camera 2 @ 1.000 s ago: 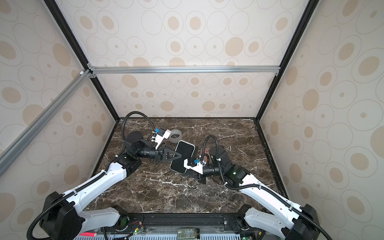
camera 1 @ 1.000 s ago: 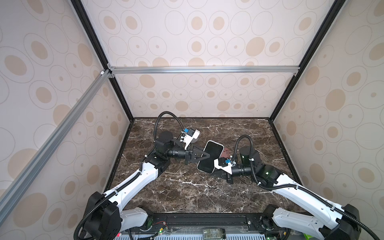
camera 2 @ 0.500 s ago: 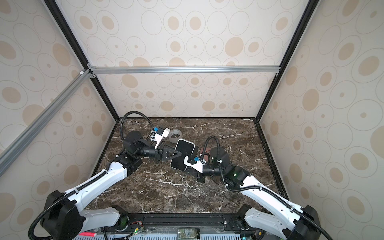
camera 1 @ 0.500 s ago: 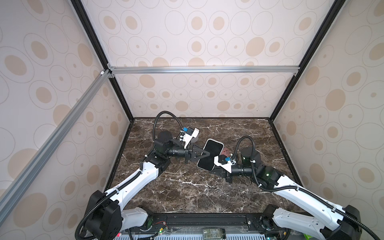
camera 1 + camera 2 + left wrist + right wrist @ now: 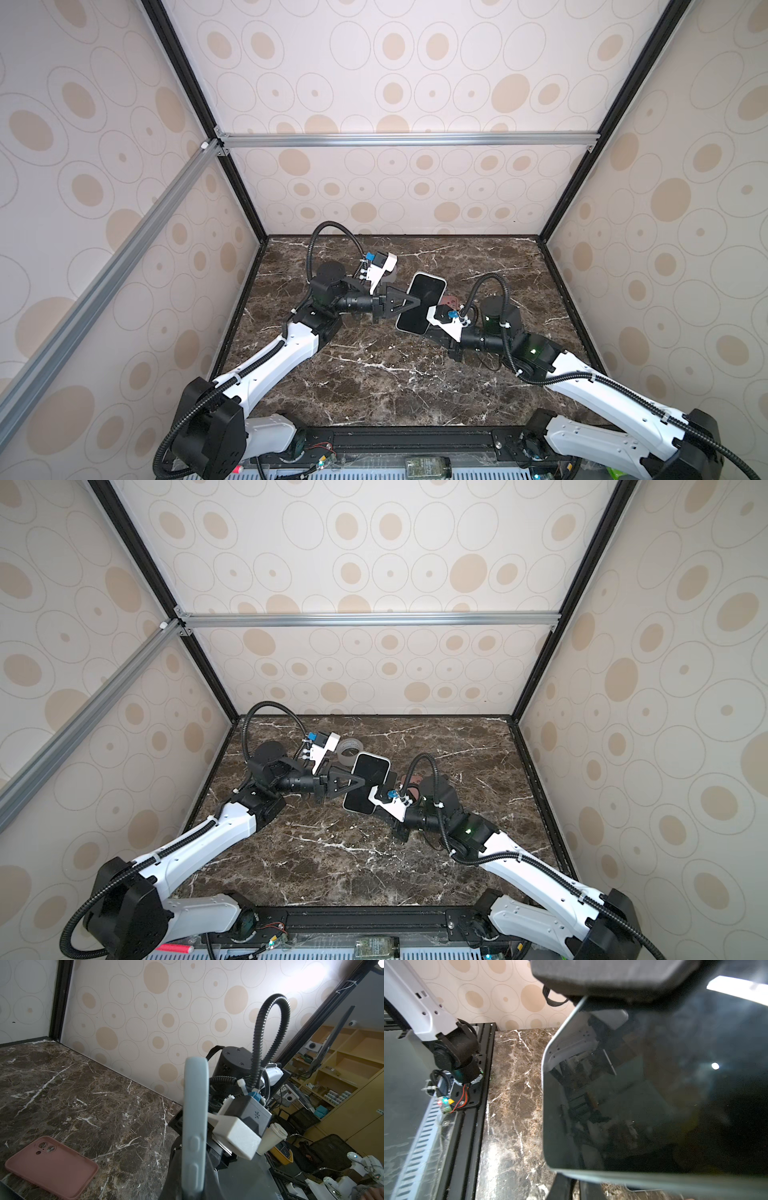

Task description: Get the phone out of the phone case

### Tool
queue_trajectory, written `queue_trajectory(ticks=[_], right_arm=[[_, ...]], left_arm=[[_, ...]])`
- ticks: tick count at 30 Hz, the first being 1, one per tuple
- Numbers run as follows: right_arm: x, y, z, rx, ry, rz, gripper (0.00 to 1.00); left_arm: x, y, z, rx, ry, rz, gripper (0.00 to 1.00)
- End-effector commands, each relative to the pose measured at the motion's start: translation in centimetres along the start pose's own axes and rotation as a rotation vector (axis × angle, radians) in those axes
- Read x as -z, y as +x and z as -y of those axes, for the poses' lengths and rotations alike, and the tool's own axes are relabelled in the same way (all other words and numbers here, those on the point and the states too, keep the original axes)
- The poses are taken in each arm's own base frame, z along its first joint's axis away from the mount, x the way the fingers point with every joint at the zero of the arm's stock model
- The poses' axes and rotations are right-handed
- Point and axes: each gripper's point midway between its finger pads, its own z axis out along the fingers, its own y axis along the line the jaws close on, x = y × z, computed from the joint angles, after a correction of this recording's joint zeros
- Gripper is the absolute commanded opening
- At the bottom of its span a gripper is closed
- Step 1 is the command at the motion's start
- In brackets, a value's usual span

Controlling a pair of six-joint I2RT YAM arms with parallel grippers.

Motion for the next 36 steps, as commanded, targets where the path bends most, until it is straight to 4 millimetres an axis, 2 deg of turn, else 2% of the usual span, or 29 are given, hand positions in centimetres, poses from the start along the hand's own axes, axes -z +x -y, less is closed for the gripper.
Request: queue_trajectory(ticks=[1,8,13,17,23,25,28,30,33,36], right_arm=[[1.7,-6.1,2.7,0.131,0.159,0.203,0.00],[2.0,-6.3,2.6,0.139,0.159,0.218,0.00],[2.4,-5.2,2.5,0.144,0.177,0.198,0.00],[2.7,-4.2,2.2,0.119,0.184,0.190,0.12],[3.2,-3.3,1.9,0.067,0.187,0.177,0.24],[3.7,-3.3,2.6,0.003,0.232,0.202,0.27],[4.5,-3.2,3.9,-0.213,0.309,0.298,0.26],[4.3,-2.6,4.0,-0.338,0.300,0.357,0.27],[4.2,-1.8,4.3,-0.471,0.302,0.427,0.34],[4.8,-2.6,4.9,-0.576,0.296,0.565,0.37]], left_arm=[[-0.6,2.1,0.2,0.091,0.037,-0.064,0.00],[-0.6,2.0,0.1,0.087,0.032,-0.061,0.00],[-0.3,1.2,0.0,0.035,-0.026,-0.031,0.00],[0.5,-0.6,0.4,-0.037,-0.082,0.034,0.00],[1.6,-2.6,1.1,-0.081,-0.109,0.117,0.00],[2.1,-3.1,1.4,-0.092,-0.117,0.152,0.00],[2.7,-3.6,1.5,-0.095,-0.139,0.211,0.00],[3.1,-3.7,1.2,-0.083,-0.161,0.242,0.00],[3.5,-4.0,0.9,-0.059,-0.172,0.297,0.00],[3.7,-3.7,1.2,-0.032,-0.131,0.342,0.00]])
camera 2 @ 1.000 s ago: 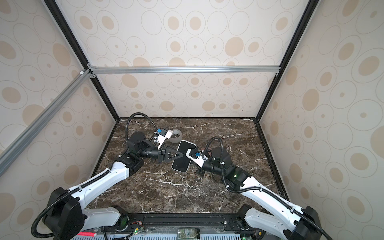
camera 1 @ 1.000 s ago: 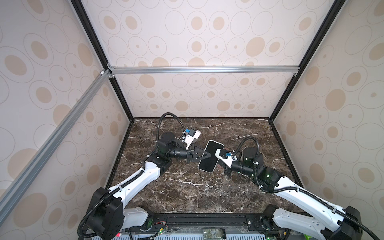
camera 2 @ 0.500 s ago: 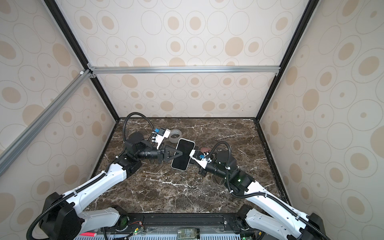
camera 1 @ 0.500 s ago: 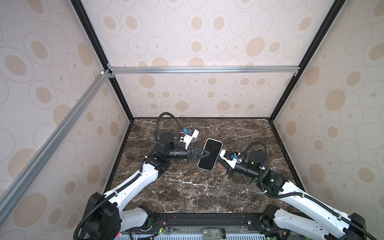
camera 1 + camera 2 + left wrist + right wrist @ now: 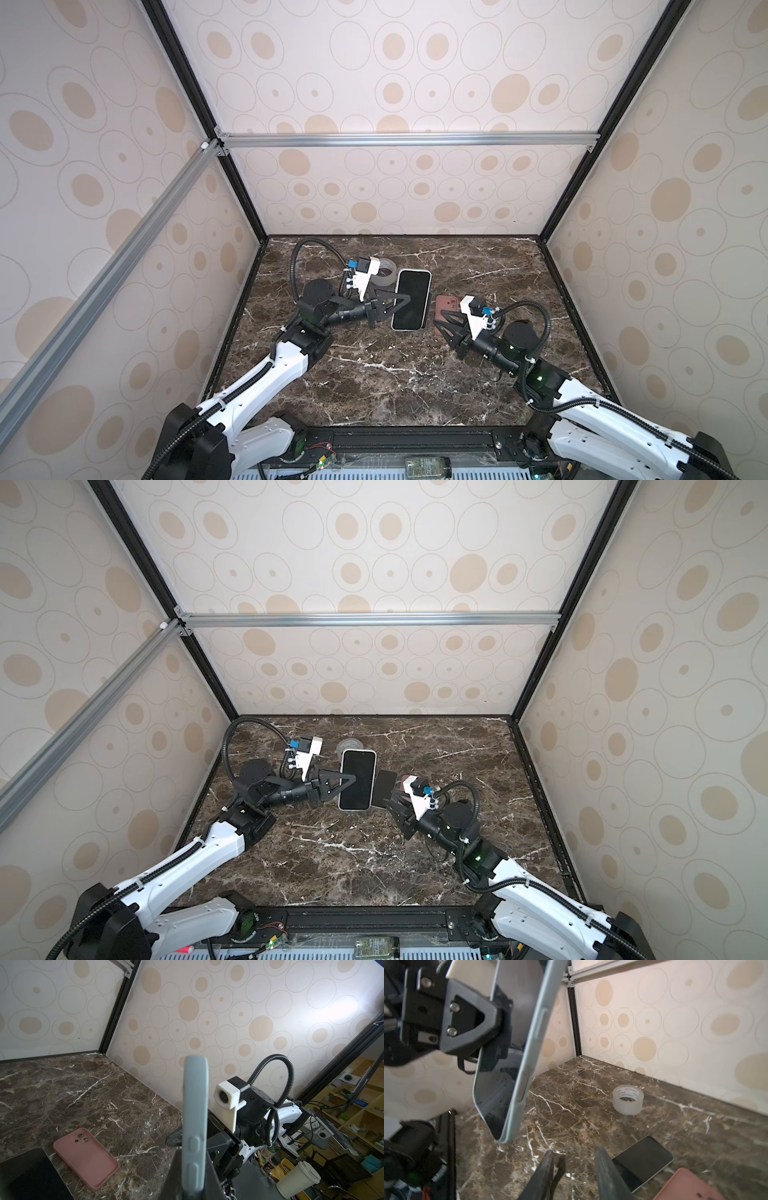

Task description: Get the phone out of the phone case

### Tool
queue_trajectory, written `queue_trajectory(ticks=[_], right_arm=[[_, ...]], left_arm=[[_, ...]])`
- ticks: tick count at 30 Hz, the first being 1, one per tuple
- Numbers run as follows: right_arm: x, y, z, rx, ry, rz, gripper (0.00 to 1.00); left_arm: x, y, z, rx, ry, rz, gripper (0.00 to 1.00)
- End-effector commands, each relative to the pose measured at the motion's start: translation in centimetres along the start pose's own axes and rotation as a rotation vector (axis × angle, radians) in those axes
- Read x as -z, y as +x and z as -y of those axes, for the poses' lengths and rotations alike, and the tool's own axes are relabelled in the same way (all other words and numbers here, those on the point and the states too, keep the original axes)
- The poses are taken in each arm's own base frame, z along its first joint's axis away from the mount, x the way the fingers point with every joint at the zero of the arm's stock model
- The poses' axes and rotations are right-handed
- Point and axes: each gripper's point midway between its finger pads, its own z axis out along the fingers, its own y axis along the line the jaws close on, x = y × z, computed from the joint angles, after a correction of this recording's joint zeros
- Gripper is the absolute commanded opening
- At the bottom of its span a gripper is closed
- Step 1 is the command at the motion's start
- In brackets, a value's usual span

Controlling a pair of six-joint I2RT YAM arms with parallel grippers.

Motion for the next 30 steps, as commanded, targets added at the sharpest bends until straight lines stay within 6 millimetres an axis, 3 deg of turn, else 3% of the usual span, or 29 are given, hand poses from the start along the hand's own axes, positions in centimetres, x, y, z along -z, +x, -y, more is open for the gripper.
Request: queue_trajectory(ticks=[1,7,11,21,30], right_arm=[[0.3,-4.9,-0.3,-0.218,-0.030,0.246,0.37],[0.7,-9.4,-0.6,-0.269,-0.040,0.356,0.38],[1.1,-12.9,-1.0,-0.302,-0.020,0.348,0.48],[-1.0,-15.8,-0.4,-0.595,-0.134,0.254,0.48],[-0.9,-18.9,-3.6,-0.569,-0.420,0.281,0.46]], left_arm=[[0.7,-3.1,2.4,-0.043,0.077,0.144,0.00],[0.6,-2.6,2.5,-0.041,0.096,0.161,0.00],[0.8,-2.6,3.3,-0.044,0.136,0.184,0.00],[0.2,-2.0,4.3,-0.055,0.194,0.151,0.00],[0.1,-1.1,6.2,-0.105,0.292,0.102,0.00]])
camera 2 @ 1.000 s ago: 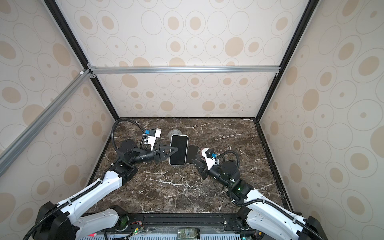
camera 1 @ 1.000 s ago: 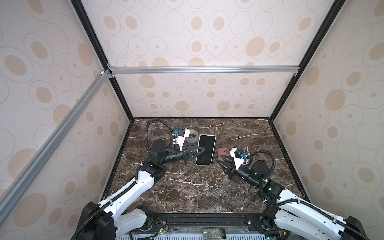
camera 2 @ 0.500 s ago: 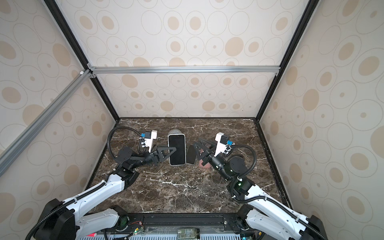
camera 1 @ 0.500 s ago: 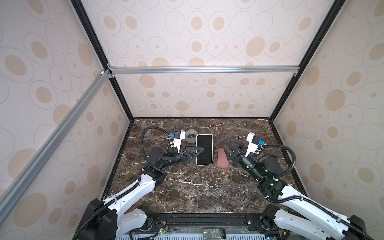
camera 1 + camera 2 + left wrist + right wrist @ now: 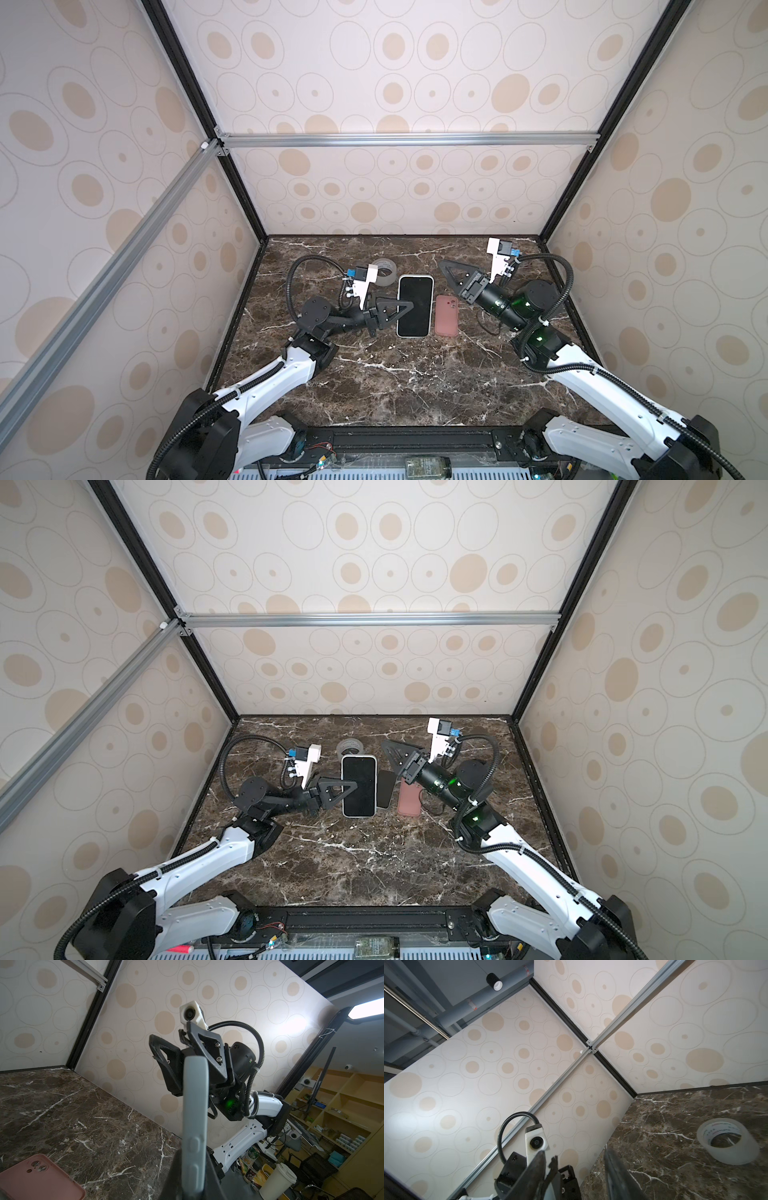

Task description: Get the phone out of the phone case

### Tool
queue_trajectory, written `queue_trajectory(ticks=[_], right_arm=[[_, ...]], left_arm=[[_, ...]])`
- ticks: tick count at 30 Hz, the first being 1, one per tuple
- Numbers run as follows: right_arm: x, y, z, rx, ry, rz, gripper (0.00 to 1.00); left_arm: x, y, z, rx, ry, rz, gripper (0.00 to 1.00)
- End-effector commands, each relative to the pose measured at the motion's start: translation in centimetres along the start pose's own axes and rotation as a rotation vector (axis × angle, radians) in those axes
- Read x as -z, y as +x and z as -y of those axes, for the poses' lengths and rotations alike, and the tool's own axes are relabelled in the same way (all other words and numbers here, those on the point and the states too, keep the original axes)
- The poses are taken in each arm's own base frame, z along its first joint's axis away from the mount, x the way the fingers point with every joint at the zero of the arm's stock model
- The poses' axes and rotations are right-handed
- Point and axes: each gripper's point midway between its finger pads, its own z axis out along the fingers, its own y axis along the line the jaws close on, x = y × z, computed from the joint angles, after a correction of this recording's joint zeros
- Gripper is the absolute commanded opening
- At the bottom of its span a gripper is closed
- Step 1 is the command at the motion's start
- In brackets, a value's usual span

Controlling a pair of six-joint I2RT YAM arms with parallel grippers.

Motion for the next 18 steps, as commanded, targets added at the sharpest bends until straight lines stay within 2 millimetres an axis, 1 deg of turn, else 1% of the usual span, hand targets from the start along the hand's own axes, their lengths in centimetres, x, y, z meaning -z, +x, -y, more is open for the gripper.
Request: queue_trajectory(ticks=[1,4,7,11,15,18], right_arm=[[0.2,-1.5,-5.1,0.007,-0.225,0.014,0.46],[0.0,-1.3,-6.5,0.012,-0.313,-0.013,0.45],[0.0,-0.8,-6.9,0.021,-0.349,-0.046,0.43],[0.3,0.3,-6.1,0.045,-0.298,-0.089,0.41],[0.5,0.3,-6.3,0.044,-0.295,-0.086,0.39],[0.3,0.7,-6.2,0.031,-0.288,-0.093,0.39]], left_arm=[[-0.3,-2.0,3.4,-0.112,0.120,0.030,0.00],[-0.4,-2.0,3.5,-0.135,0.121,0.021,0.00],[-0.5,-1.9,3.3,-0.153,0.110,0.013,0.00],[-0.4,-2.1,3.8,-0.172,0.116,0.021,0.00],[-0.3,-2.1,4.3,-0.187,0.130,0.025,0.00],[-0.4,-2.0,4.4,-0.191,0.136,0.025,0.00]])
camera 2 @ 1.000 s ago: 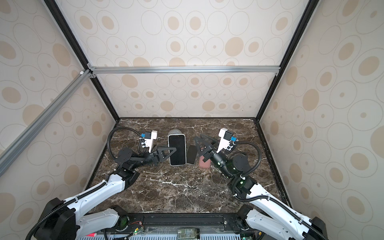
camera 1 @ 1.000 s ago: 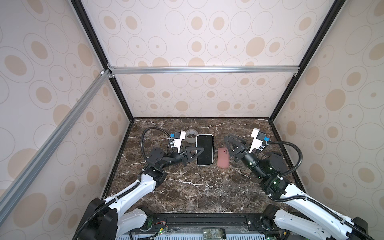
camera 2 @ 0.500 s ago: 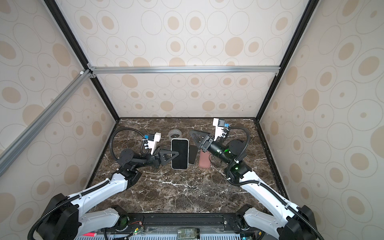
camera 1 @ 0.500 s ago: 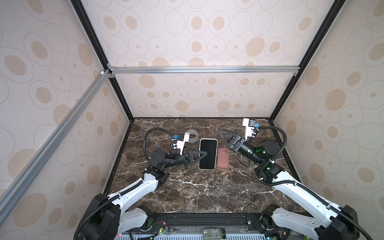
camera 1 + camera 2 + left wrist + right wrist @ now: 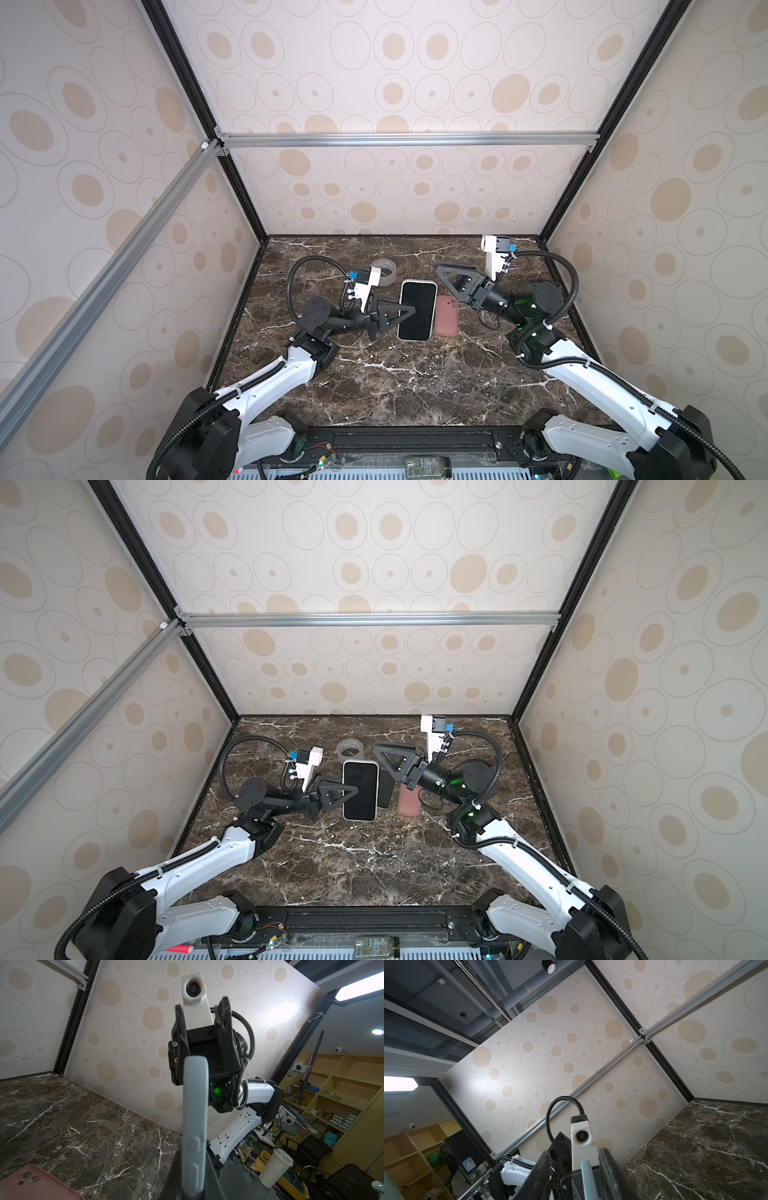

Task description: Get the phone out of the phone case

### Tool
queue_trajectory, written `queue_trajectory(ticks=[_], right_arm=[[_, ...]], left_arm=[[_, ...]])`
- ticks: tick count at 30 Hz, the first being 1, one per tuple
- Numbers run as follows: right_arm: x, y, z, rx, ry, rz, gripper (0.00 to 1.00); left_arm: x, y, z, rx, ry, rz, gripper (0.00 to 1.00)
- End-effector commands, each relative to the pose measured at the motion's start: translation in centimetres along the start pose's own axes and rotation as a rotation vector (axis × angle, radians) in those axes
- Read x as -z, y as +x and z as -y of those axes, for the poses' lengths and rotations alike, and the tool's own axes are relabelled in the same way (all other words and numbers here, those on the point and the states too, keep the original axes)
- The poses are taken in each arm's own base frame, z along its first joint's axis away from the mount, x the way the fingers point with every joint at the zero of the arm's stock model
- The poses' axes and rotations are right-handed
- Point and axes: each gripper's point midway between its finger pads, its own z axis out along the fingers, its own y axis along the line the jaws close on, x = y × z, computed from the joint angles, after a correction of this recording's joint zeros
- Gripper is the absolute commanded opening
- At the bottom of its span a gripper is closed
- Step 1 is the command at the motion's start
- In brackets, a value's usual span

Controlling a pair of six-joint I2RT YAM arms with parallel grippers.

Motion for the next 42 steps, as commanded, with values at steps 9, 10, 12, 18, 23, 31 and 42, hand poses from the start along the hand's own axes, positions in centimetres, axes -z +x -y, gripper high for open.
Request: queue_trajectory(ticks=[9,10,12,18,23,31,42], right_arm=[[-0.3,0.5,-1.0,0.019,0.013,0.042,0.38],[-0.3,0.5,-0.9,0.016,0.014,0.044,0.37],[-0.4,0.5,-1.0,0.007,0.008,0.048,0.36],[-0.6,0.8,-0.8,-0.025,-0.009,0.041,0.33],[-0.9,1.3,-1.3,-0.028,-0.048,0.007,0.30],[-0.9,1.5,-0.9,-0.044,-0.039,0.004,0.27],[-1.1,1.9,-0.9,-0.064,-0.058,-0.008,0.24]], left_arm=[[-0.4,-2.6,3.9,-0.139,0.110,0.053,0.00],[-0.4,-2.6,3.9,-0.140,0.112,0.053,0.00],[-0.5,-2.5,4.0,-0.141,0.117,0.053,0.00],[-0.4,-2.6,4.4,-0.149,0.130,0.062,0.00],[-0.4,-2.6,4.5,-0.147,0.135,0.060,0.00],[-0.4,-2.6,4.7,-0.150,0.140,0.060,0.00],[-0.2,-2.7,4.9,-0.149,0.140,0.069,0.00]])
